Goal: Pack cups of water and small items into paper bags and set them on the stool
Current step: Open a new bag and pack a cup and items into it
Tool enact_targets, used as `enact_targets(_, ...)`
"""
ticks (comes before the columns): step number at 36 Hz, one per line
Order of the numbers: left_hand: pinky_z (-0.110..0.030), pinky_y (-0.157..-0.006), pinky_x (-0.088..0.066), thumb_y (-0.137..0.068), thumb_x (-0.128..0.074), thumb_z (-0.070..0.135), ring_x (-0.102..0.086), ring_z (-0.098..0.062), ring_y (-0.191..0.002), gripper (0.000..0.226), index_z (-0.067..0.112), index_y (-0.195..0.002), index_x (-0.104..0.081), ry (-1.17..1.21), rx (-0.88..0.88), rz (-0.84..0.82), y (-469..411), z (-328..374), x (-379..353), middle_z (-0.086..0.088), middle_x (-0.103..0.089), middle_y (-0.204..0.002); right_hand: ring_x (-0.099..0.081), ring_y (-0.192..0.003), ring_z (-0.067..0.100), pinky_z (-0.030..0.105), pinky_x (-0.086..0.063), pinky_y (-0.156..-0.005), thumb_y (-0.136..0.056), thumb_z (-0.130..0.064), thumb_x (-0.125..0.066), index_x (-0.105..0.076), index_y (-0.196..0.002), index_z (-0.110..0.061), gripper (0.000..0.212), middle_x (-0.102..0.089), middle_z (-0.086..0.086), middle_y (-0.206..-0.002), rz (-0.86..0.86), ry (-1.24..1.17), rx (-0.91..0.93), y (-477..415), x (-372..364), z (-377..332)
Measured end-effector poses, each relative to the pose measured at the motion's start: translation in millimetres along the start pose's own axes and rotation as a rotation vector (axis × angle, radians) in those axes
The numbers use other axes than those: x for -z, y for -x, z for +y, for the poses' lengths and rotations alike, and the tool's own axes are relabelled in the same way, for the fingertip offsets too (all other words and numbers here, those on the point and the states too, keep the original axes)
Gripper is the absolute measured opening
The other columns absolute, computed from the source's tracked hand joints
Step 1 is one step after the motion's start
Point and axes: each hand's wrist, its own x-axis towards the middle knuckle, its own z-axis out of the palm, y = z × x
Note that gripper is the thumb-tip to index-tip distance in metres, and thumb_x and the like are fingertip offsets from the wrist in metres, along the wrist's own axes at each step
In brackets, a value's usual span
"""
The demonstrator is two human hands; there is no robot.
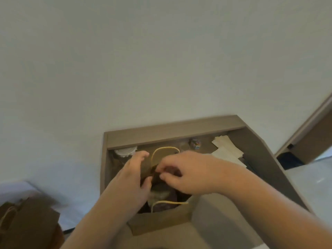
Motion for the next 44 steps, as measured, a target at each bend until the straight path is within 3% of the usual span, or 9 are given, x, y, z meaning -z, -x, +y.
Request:
enact_targets(5,-0.03,-0.116,-0.04,-0.09,-0.074,0.037,-0.038,0.002,-0.142,0.047,0.055,-0.114,-0.038,-0.135,-0.127,0.063,13.3,33.8,20.2,0.034,-0.029,-0.157,-0.063,-0.097,-0.003,0.011,-0.051,-0.079,-0.106,-0.034,-0.057,-0.068,-0.11,-0.045,0.016,-0.067,-0.026,-0.099,0.466,-0.404,-0.139,45.5,7.6,79.1)
enact_targets(8,-0.028,-0.102,-0.05,-0.084,-0.077,0.021,-0.051,0.001,-0.132,0.056,0.05,-0.12,-0.045,-0.056,-0.229,0.2,19.9,56.5,29.6,0.032,-0.039,-0.152,-0.065,-0.083,0.005,0.021,-0.05,-0.07,-0.104,-0.029,-0.059,-0.069,-0.095,-0.04,0.017,-0.069,-0.017,-0.087,0.57,-0.428,-0.415,49.5,-21.2,156.3)
enact_targets(11,-0.027,-0.091,-0.052,-0.09,-0.065,0.026,-0.05,0.001,-0.134,0.048,0.047,-0.13,-0.049,-0.035,-0.331,0.239,21.6,77.4,35.4,0.03,-0.044,-0.151,-0.065,-0.093,0.01,0.03,-0.056,-0.086,-0.103,-0.033,-0.06,-0.069,-0.111,-0.032,0.012,-0.068,-0.009,-0.107,0.485,-0.271,-0.706,53.0,-62.8,234.2)
enact_targets(16,-0.049,-0.108,-0.047,-0.096,-0.046,0.06,-0.036,-0.009,-0.151,0.055,0.044,-0.149,-0.045,-0.365,-0.444,0.092,2.2,103.2,12.9,0.02,-0.034,-0.163,-0.059,-0.09,0.013,0.03,-0.051,-0.082,-0.098,-0.039,-0.061,-0.063,-0.133,-0.025,0.037,-0.053,-0.006,-0.109,0.42,-0.178,-0.916,77.4,-107.6,321.0)
enact_targets(20,-0.043,-0.118,-0.035,-0.092,-0.053,0.056,-0.035,-0.018,-0.153,0.058,0.039,-0.147,-0.055,-0.498,-0.534,0.014,-14.0,128.4,-27.2,0.009,-0.04,-0.163,-0.058,-0.094,0.019,0.034,-0.049,-0.085,-0.101,-0.039,-0.057,-0.056,-0.139,-0.024,0.041,-0.054,0.0,-0.118,0.34,-0.195,-0.984,80.4,-120.5,352.2)
enact_targets(23,-0.043,-0.117,-0.031,-0.089,-0.056,0.054,-0.039,-0.021,-0.151,0.057,0.038,-0.143,-0.058,-0.519,-0.612,-0.017,-24.3,143.7,-52.9,0.005,-0.045,-0.161,-0.063,-0.101,0.025,0.039,-0.054,-0.089,-0.104,-0.039,-0.051,-0.051,-0.141,-0.02,0.042,-0.056,0.007,-0.127,0.271,-0.196,-1.011,71.4,-127.4,370.3)
enact_targets(27,-0.041,-0.112,-0.039,-0.089,-0.061,0.052,-0.046,-0.019,-0.147,0.052,0.037,-0.138,-0.061,-0.465,-0.642,-0.026,-33.5,151.7,-74.1,0.005,-0.05,-0.156,-0.064,-0.098,0.028,0.04,-0.053,-0.077,-0.106,-0.033,-0.049,-0.046,-0.134,-0.018,0.031,-0.057,0.009,-0.122,0.318,-0.154,-1.067,59.4,-133.2,382.5)
enact_targets(38,-0.042,-0.094,-0.06,-0.09,-0.06,0.051,-0.059,-0.014,-0.133,0.048,0.036,-0.135,-0.064,-0.442,-0.559,-0.046,-43.8,162.1,-87.0,0.01,-0.059,-0.145,-0.072,-0.089,0.021,0.037,-0.06,-0.075,-0.101,-0.017,-0.057,-0.062,-0.115,-0.018,0.015,-0.071,0.001,-0.099,0.162,0.067,-1.082,51.3,-137.3,398.6)
enact_targets(44,-0.036,-0.092,-0.059,-0.09,-0.061,0.052,-0.061,-0.008,-0.126,0.05,0.039,-0.138,-0.061,-0.433,-0.52,-0.09,-43.0,159.4,-84.2,0.017,-0.059,-0.14,-0.07,-0.106,0.022,0.036,-0.054,-0.076,-0.101,-0.012,-0.054,-0.058,-0.133,-0.017,0.032,-0.067,0.003,-0.122,0.043,0.259,-0.988,48.8,-127.5,395.9)
